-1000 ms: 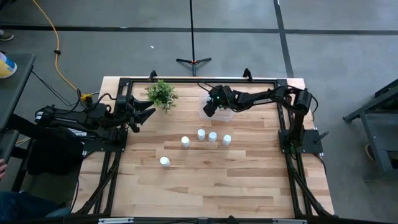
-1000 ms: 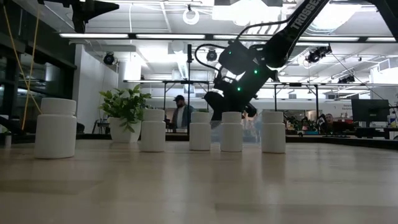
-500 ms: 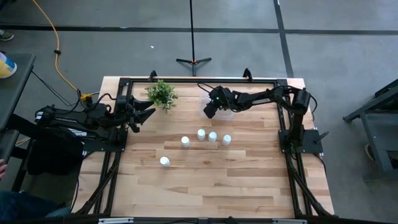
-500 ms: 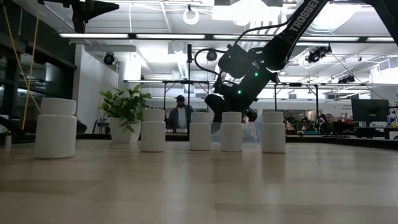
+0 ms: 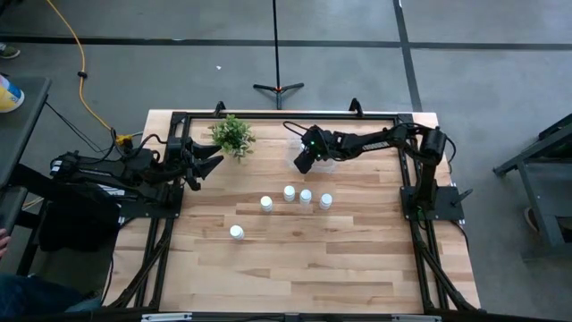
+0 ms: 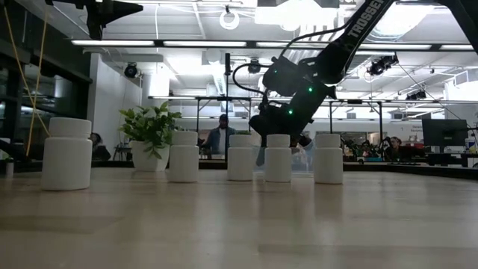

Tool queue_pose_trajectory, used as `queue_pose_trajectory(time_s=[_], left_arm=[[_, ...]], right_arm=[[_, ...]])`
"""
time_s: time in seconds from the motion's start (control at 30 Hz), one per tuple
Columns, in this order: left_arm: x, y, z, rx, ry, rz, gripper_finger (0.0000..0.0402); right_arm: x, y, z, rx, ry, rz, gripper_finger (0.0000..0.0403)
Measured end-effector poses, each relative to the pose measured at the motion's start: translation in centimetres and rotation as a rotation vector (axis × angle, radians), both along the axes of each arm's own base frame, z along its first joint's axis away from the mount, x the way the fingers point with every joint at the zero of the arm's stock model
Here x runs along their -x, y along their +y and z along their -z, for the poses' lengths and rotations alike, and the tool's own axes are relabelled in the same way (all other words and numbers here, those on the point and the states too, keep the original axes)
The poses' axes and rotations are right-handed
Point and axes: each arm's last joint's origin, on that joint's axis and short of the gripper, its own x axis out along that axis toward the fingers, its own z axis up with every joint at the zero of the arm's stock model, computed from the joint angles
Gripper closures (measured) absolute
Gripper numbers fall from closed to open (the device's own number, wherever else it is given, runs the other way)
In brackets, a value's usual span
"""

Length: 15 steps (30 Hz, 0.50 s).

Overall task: Pick and place pill bottles into a basket
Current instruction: Put the white pill bottle into the transparent container

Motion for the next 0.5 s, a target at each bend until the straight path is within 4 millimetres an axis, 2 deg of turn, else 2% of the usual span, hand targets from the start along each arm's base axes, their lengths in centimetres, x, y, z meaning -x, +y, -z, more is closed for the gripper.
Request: queue_pose_trajectory(time_s=[0.2,0.5], left_arm=[[0.00,0.00,0.00,0.000,0.000,0.000,0.0142],[0.01,0.00,-0.01,0.000,-0.001,0.000,0.0142]], right_arm=[[-0.01,0.01,-0.02,-0.001,-0.002,-0.003,0.0231],[-0.01,0.00,-0.06,0.000,-0.002,-0.003,0.0196]])
